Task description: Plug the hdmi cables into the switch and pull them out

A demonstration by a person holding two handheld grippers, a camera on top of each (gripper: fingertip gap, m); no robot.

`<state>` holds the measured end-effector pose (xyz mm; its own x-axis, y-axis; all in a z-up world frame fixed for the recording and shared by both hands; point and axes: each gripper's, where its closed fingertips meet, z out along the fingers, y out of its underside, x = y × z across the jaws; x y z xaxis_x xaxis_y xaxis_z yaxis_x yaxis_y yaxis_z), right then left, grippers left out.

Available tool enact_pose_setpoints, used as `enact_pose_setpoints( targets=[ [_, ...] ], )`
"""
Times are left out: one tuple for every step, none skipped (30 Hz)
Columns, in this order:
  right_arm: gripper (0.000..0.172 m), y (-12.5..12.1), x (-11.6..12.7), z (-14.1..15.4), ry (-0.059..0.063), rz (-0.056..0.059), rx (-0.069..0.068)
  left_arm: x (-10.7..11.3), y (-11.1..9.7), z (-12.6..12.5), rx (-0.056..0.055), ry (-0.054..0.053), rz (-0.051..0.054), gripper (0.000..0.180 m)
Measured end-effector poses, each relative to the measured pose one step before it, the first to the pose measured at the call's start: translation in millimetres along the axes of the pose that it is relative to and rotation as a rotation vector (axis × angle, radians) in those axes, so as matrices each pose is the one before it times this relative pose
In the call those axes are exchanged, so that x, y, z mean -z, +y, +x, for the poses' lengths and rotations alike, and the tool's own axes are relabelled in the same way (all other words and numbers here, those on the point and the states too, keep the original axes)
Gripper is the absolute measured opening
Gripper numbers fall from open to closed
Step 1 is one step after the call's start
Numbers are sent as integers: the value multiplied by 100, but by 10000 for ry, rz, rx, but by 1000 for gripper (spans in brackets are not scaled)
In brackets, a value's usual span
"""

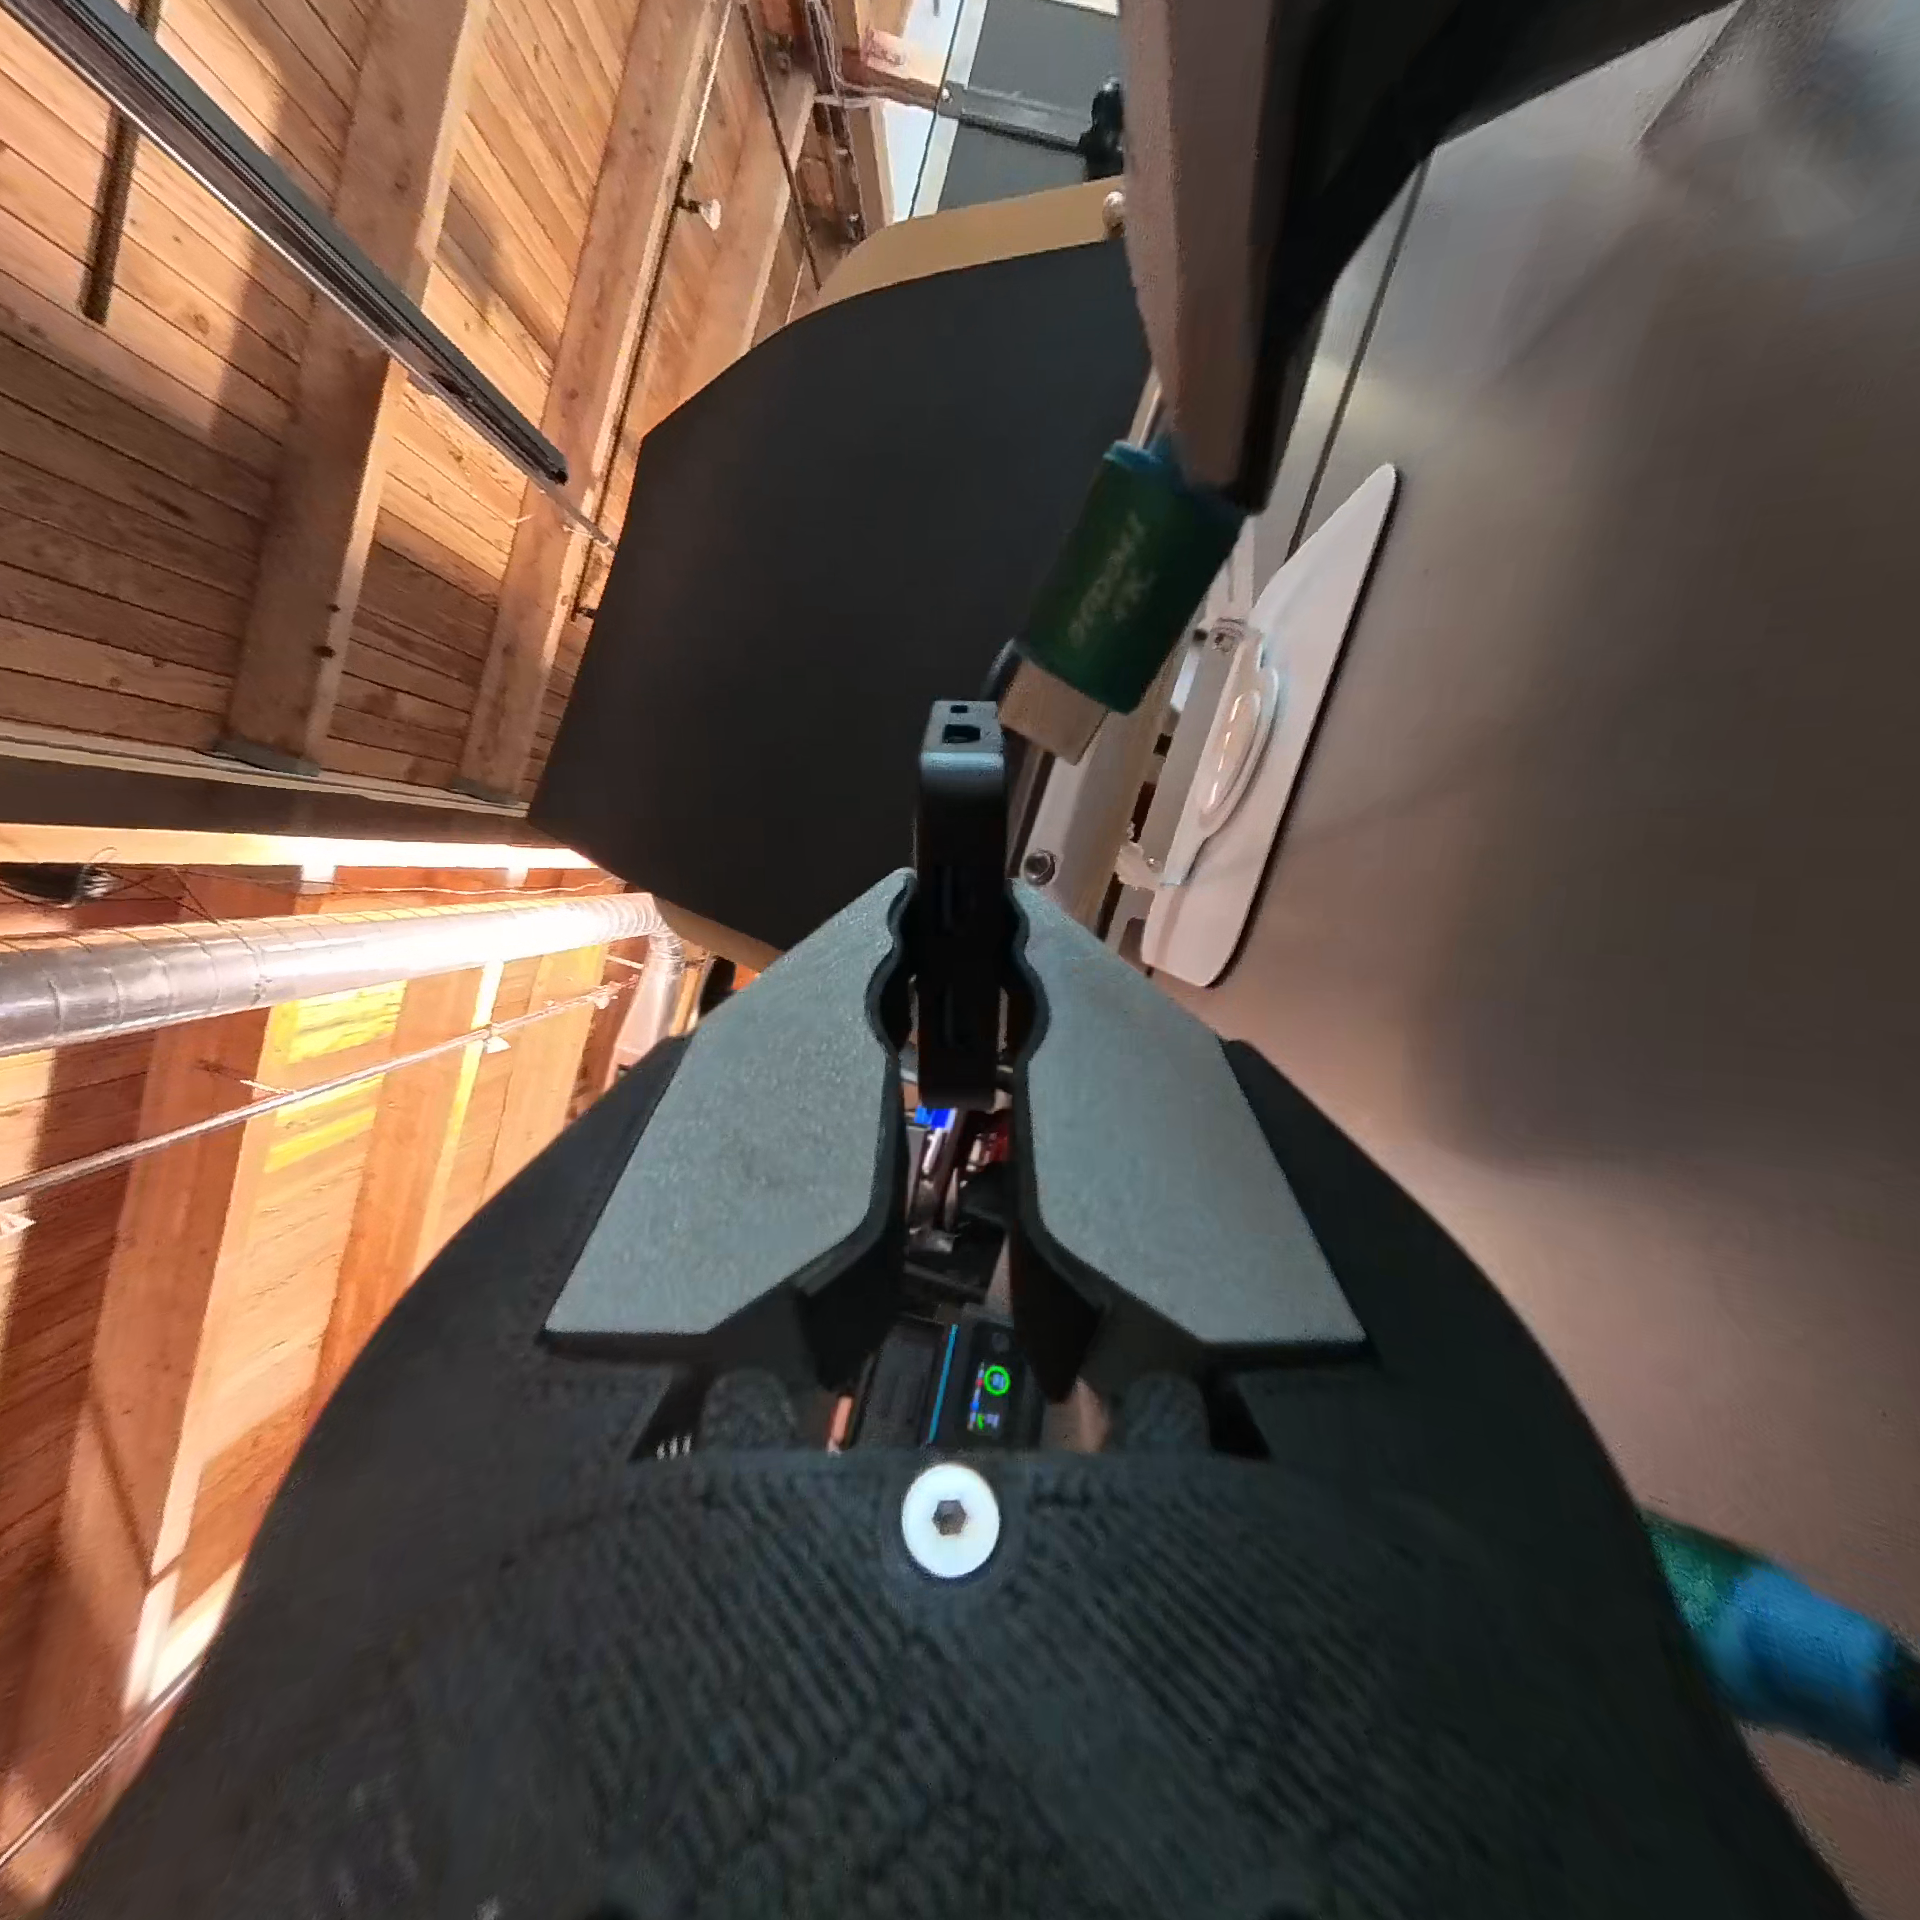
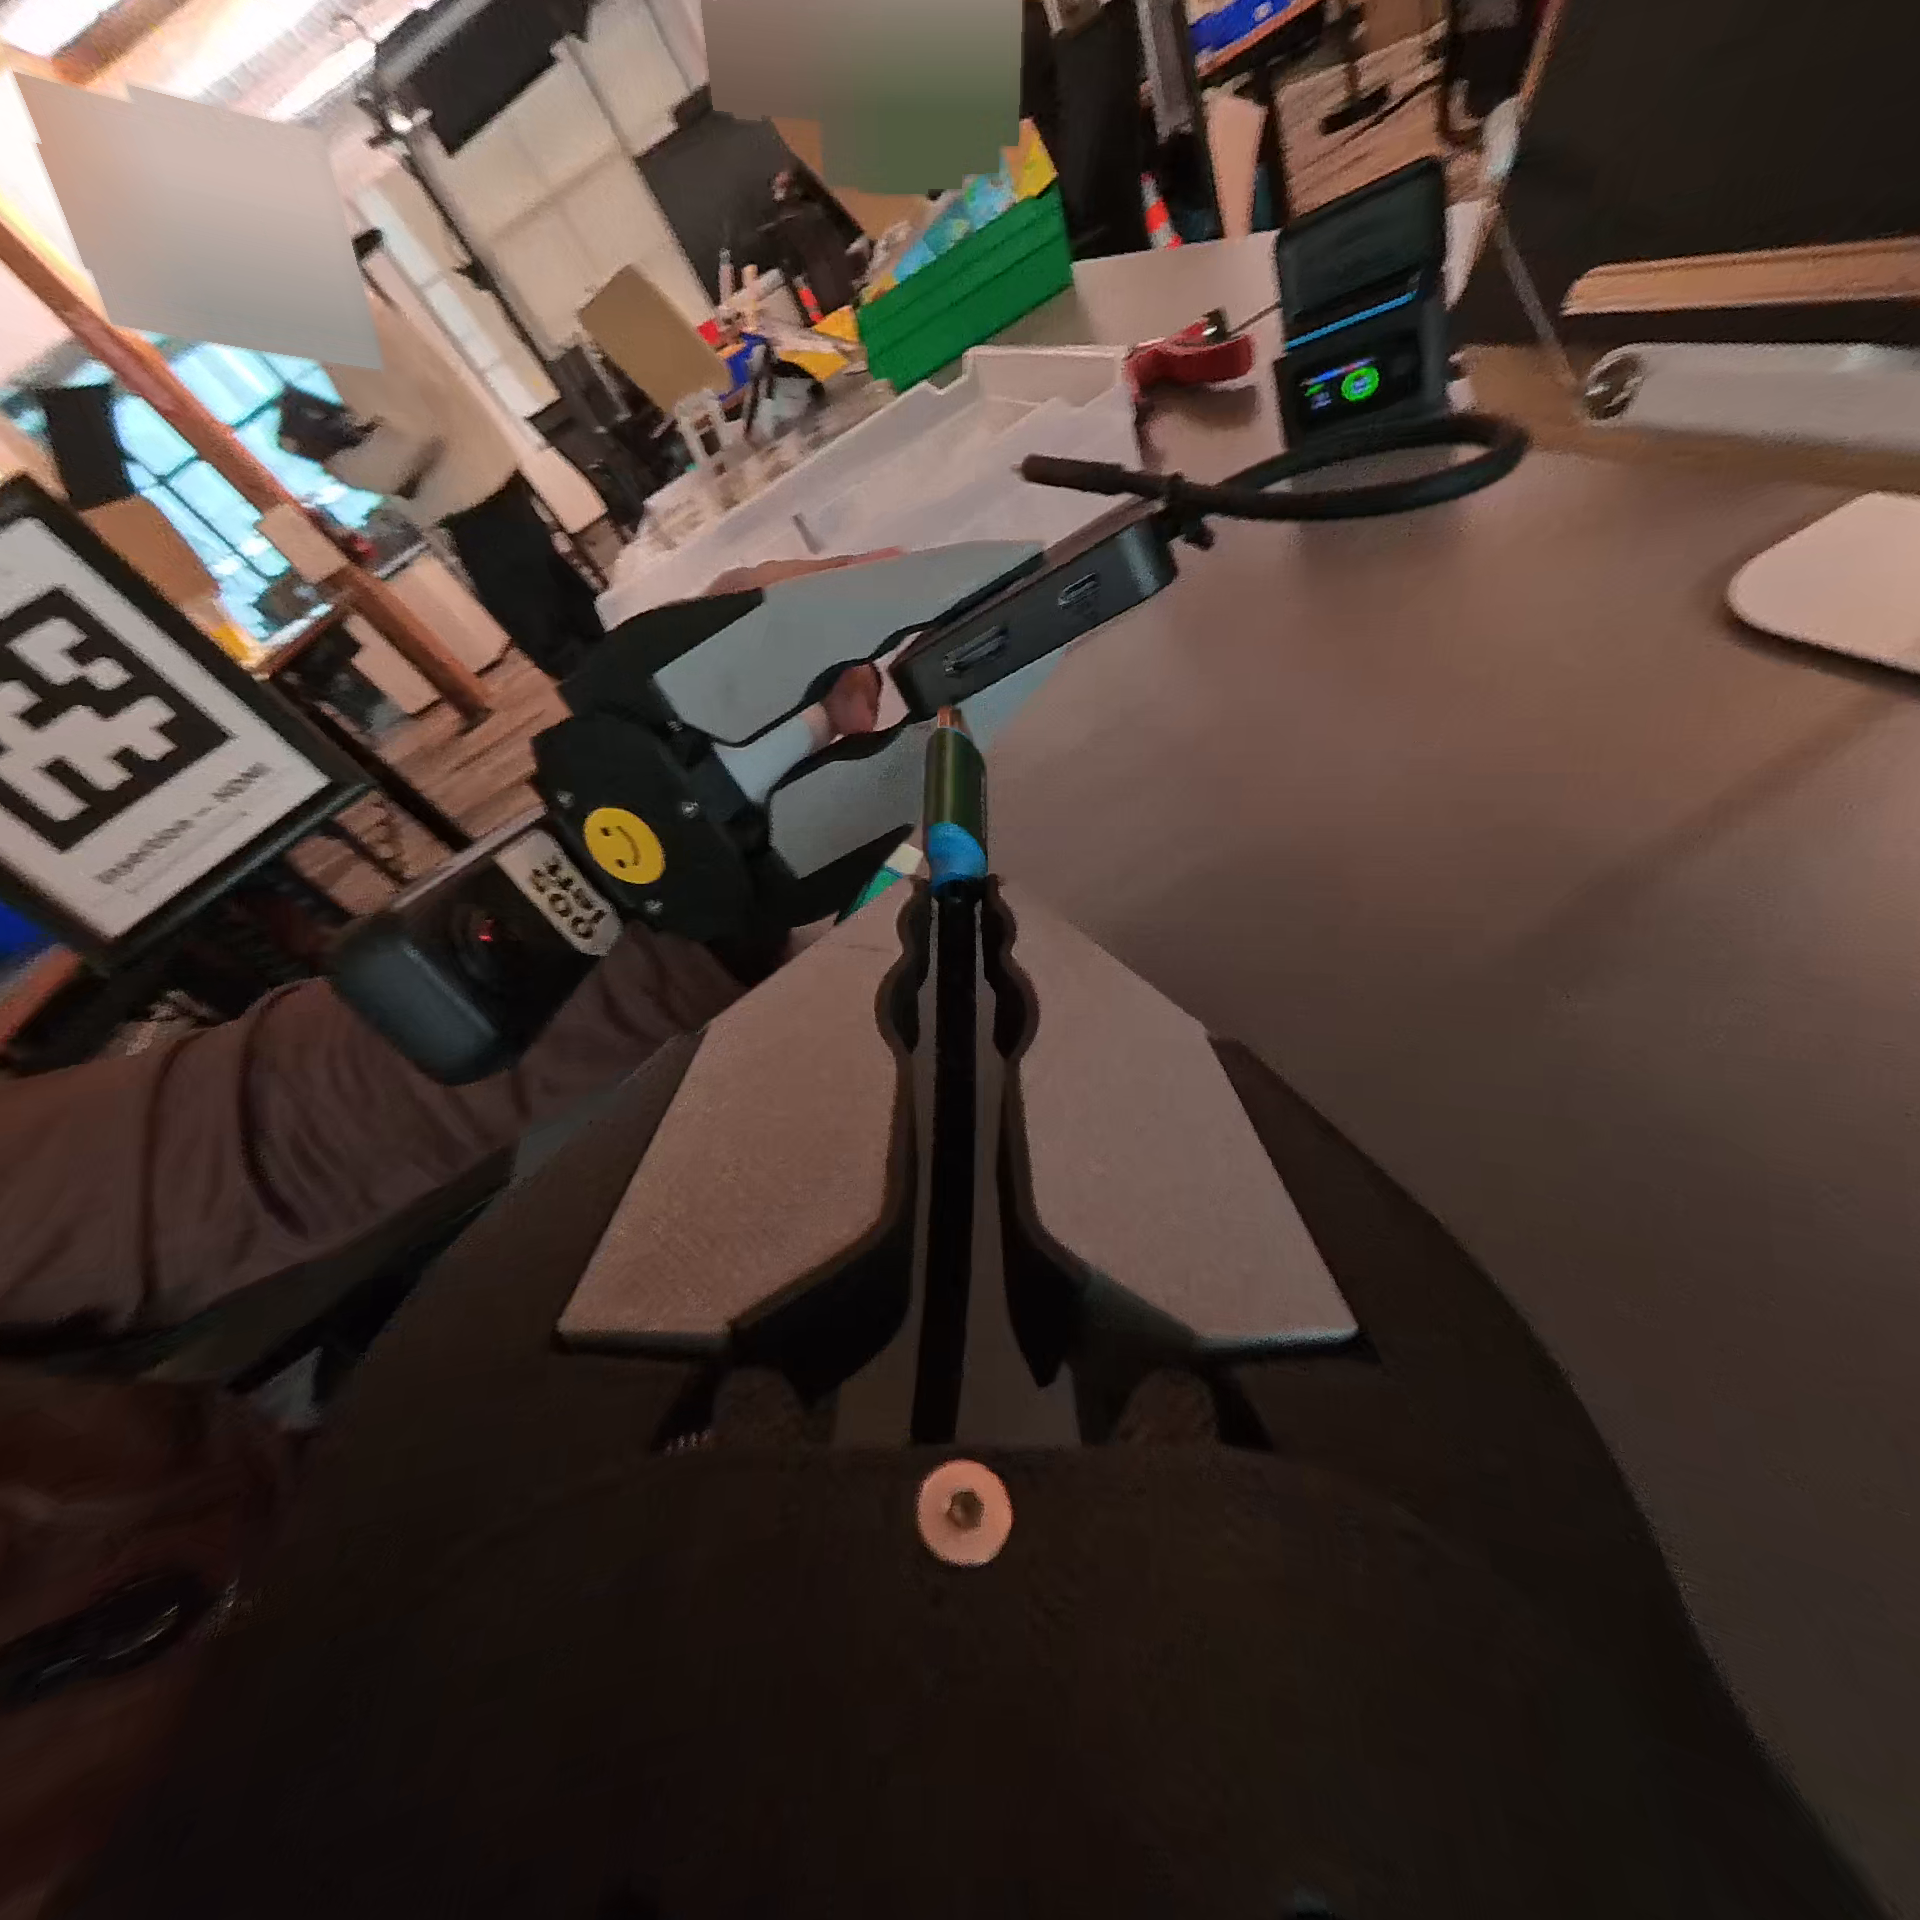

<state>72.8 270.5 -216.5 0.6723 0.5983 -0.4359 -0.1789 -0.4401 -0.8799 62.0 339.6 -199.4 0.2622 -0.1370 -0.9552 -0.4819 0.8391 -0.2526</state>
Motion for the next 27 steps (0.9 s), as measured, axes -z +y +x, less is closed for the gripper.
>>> enact_pose_setpoints(
  targets=[
    [5, 133, -122, -377, -274, -90, -77, -14, 2, 104, -68, 15, -51, 11],
    [5, 155, -124, -194, -116, -101, -19, -26, -19, 220, -53, 72, -46, 11],
    [5, 146, -93, 93, 102, -86, 60, -65, 73, 256, -41, 69, -90, 11],
    [5, 120, -62, 217, 217, -85, 130, -90, 149, 195, 5, 55, -126, 11],
    [5, 164, -36, 255, 260, -134, 191, -91, 150, 148, 114, 75, -93, 11],
    [5, 265, -41, 352, 350, -221, 264, -95, 191, 63, 235, 76, -85, 11],
    [6, 376, -61, 504, 495, -297, 357, -105, 324, -38, 306, 53, -141, 11],
    [6, 489, -109, 686, 645, -357, 415, -101, 460, -116, 334, 43, -202, 11],
    [6, 565, -181, 800, 724, -377, 358, -87, 506, -145, 340, 45, -215, 11],
    [7, 561, -235, 750, 653, -338, 258, -80, 505, -168, 343, 38, -199, 11],
    [10, 554, -230, 620, 511, -336, 146, -61, 506, -195, 333, 16, -194, 11],
    [17, 466, -189, 642, 491, -306, 67, -54, 485, -238, 299, -21, -189, 11],
    [23, 309, -119, 577, 438, -195, 77, -68, 451, -238, 254, -35, -176, 11],
    [26, 120, -25, 432, 328, -71, 78, -66, 374, -172, 219, -17, -149, 11],
    [30, -107, 78, 184, 156, 55, 60, -63, 301, -115, 191, 7, -120, 11],
    [30, -276, 109, -252, -118, 155, 52, -78, 247, -73, 160, 12, -113, 11],
    [30, -346, 113, -596, -322, 187, 25, -66, 191, -46, 122, 9, -104, 11],
    [29, -331, 17, -916, -487, 169, 17, -53, 132, 22, 85, 28, -74, 11],
    [28, -266, -109, -1150, -593, 121, 26, -40, 68, 64, 37, 39, -43, 11],
    [28, -144, -252, -1189, -569, 43, 18, -21, 28, 67, -12, 28, -20, 11],
    [29, 5, -350, -1107, -488, -35, 8, -11, -24, 66, -30, 19, 4, 11],
    [31, 13, -408, -1127, -483, -33, 16, 0, -42, 53, -18, 15, 8, 11],
    [31, 33, -443, -1091, -475, -46, 52, -2, -23, 23, -2, 10, -8, 11],
    [32, 216, -452, -706, -277, -152, 87, -5, 2, 16, 9, 8, -14, 11],
    [32, 431, -399, -61, 84, -286, 128, 0, -12, 20, 13, 19, 0, 11],
    [31, 619, -231, 809, 573, -380, 114, -4, -22, 34, 10, 28, 16, 11],
    [29, 601, -56, 1337, 837, -327, 55, 14, -29, 45, 4, 30, 21, 11]
  ],
)
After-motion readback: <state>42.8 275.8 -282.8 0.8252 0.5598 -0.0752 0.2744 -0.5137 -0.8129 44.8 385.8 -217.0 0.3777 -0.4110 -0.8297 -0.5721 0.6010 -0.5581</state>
